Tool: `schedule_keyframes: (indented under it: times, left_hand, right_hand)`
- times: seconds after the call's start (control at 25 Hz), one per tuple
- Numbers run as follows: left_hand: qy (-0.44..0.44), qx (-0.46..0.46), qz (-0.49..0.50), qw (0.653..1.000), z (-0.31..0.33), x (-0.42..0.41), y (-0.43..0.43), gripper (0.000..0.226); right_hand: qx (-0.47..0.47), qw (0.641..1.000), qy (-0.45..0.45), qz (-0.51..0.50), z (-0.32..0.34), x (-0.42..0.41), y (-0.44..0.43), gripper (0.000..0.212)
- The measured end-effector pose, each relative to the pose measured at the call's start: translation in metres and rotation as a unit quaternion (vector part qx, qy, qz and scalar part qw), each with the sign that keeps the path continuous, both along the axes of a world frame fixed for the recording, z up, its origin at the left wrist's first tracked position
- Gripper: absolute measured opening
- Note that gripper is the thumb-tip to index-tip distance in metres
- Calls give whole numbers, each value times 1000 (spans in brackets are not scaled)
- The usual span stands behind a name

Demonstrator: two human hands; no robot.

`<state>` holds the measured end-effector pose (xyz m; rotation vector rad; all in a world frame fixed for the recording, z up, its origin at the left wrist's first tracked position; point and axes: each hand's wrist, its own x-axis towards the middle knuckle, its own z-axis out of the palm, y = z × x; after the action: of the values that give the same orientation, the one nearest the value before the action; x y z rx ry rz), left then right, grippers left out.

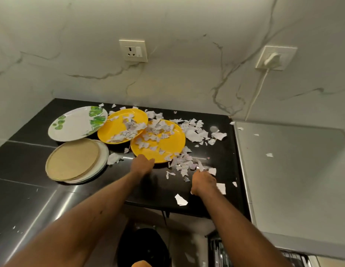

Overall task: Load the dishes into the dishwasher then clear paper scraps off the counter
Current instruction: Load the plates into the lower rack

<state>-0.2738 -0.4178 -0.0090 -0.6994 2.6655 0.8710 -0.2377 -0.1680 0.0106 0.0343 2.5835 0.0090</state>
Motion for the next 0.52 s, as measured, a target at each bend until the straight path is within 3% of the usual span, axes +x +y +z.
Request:
schedule_keyframes:
  times: [0.12, 0.28, 0.52]
  left_hand:
    - [-11, 112, 98, 989, -9, -10, -13, 21]
    - [12, 337, 269, 902, -10, -16, -11, 23]
    - [-5, 411, 326, 851, -15, -26, -8, 35]
  right_hand:
    - [7, 1000, -22, 1, 3, -13, -6, 96]
    - [17, 999, -28, -5, 5, -14, -9, 100]
    - [22, 1000, -16, 9, 5, -4, -6, 97]
